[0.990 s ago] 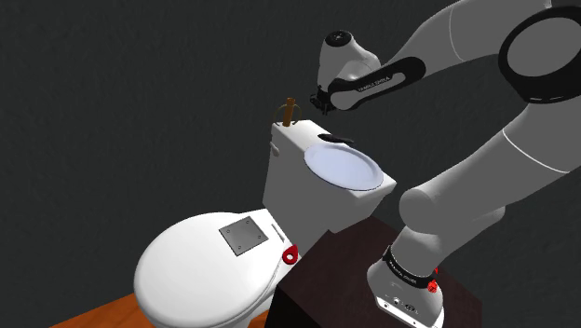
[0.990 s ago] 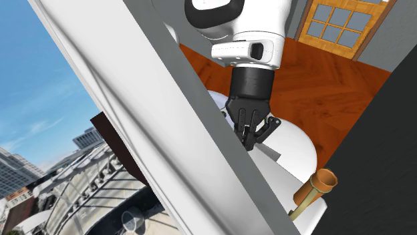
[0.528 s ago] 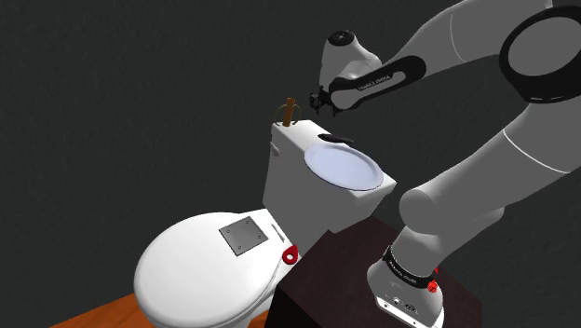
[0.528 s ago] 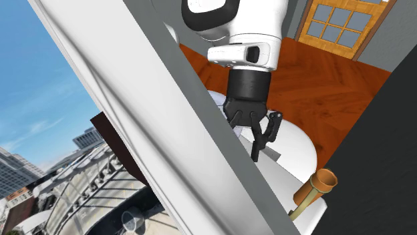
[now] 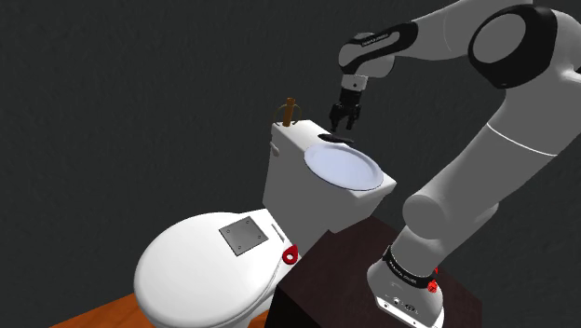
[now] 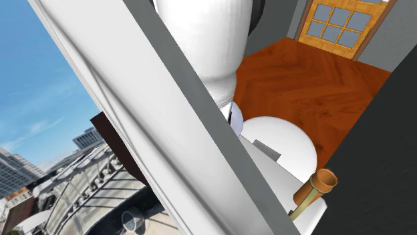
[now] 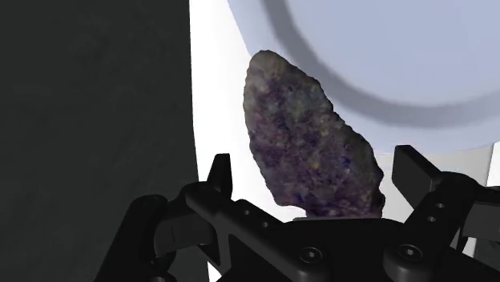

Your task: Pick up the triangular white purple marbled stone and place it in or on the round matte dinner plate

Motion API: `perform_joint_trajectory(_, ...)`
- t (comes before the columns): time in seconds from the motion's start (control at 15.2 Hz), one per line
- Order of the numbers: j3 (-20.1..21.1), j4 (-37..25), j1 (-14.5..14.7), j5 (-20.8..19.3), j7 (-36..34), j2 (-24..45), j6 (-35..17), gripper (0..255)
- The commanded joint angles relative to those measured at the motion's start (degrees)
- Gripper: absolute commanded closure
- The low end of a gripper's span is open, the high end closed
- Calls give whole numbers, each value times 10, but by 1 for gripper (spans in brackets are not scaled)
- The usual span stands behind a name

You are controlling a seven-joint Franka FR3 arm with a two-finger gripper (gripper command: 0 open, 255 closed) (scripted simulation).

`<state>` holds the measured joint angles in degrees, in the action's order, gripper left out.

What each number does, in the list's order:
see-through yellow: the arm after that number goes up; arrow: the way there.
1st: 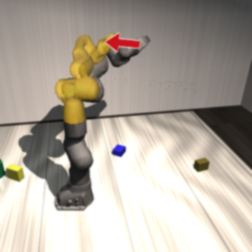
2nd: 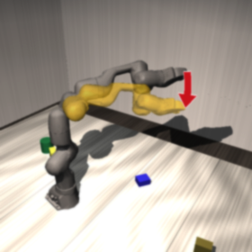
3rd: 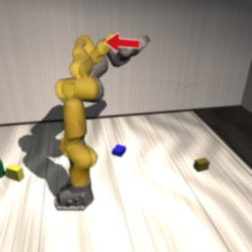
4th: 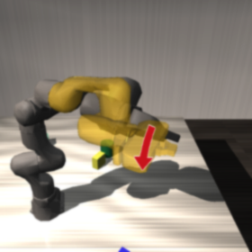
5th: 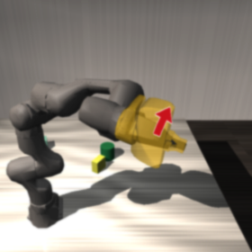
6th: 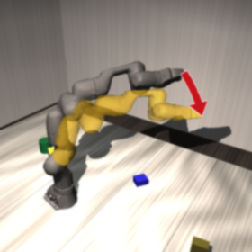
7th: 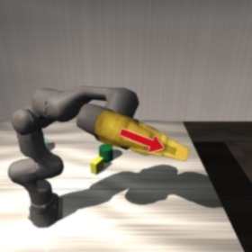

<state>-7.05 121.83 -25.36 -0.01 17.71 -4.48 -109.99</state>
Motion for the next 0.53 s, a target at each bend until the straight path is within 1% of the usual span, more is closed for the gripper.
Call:
perform_joint_trajectory(0.0,-13,-29,-5,17,90,28,59,0)
perform_joint_trajectory(0.46,-11,18,-5,19,91,33,8,0)
